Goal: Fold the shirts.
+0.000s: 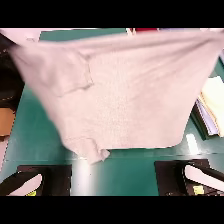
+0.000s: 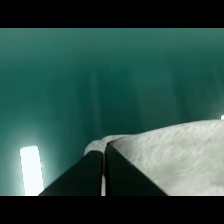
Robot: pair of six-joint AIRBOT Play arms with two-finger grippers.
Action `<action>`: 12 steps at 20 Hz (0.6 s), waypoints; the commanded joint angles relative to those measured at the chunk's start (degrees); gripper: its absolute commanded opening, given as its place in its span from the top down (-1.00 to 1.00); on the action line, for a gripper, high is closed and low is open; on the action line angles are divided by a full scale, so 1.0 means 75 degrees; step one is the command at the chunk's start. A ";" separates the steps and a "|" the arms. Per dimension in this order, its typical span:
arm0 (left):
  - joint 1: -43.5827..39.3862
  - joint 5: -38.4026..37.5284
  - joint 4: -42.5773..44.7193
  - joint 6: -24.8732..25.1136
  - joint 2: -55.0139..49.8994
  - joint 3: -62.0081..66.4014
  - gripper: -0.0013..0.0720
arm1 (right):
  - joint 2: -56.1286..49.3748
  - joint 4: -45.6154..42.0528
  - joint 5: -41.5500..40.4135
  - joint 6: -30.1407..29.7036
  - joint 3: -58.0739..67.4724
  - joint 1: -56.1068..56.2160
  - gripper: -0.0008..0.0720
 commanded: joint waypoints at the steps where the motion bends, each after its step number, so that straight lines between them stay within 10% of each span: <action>1: 0.0003 0.0833 -0.0289 0.0082 -0.1571 -0.1550 0.91 | -0.1198 0.0009 -0.0044 0.0041 -0.1271 0.0291 0.94; 9: 0.0003 0.3631 -0.1346 0.0781 -0.3308 -0.1996 0.91 | -0.3579 0.0038 -0.1999 0.0087 -0.1550 0.0740 0.94; 12: 0.0003 0.2696 -0.1335 0.0973 -0.3308 -0.1612 0.91 | -0.3786 0.0009 -0.1824 0.0038 -0.0781 0.0676 0.94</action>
